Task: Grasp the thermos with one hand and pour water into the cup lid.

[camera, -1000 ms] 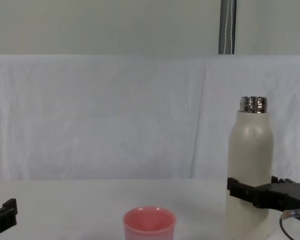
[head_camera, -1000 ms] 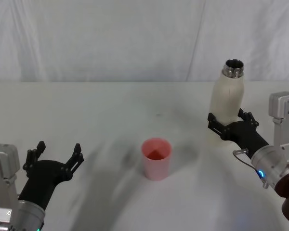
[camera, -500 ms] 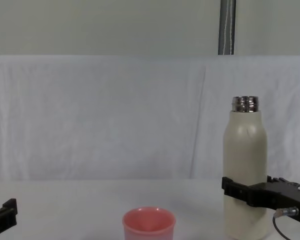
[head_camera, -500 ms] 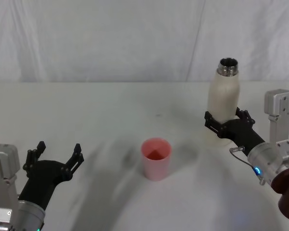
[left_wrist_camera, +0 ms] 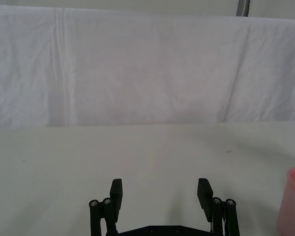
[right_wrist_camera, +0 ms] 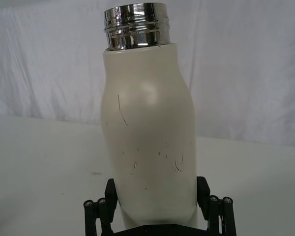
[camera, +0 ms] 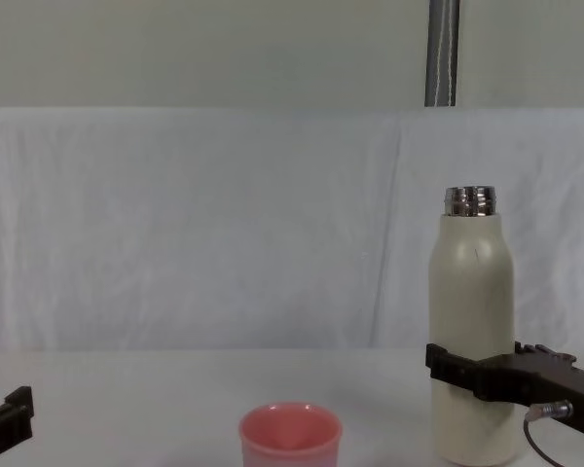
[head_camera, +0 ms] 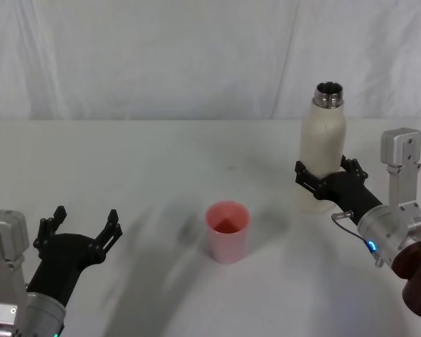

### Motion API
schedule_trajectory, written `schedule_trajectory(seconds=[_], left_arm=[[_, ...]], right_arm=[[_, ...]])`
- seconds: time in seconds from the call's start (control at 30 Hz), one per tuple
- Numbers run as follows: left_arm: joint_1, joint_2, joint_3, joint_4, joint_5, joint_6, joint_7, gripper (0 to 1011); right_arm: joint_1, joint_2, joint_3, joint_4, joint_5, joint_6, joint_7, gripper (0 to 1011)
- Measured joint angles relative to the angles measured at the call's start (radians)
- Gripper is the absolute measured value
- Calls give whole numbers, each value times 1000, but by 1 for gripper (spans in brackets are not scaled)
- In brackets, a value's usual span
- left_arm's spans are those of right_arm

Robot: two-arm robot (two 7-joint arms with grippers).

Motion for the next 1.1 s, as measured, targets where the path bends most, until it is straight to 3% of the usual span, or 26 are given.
schedule_trajectory(seconds=[1.1], left_arm=[[0, 0, 0, 0, 0, 0, 0, 1001]], right_arm=[[23, 5, 3, 35, -5, -6, 5, 1001]])
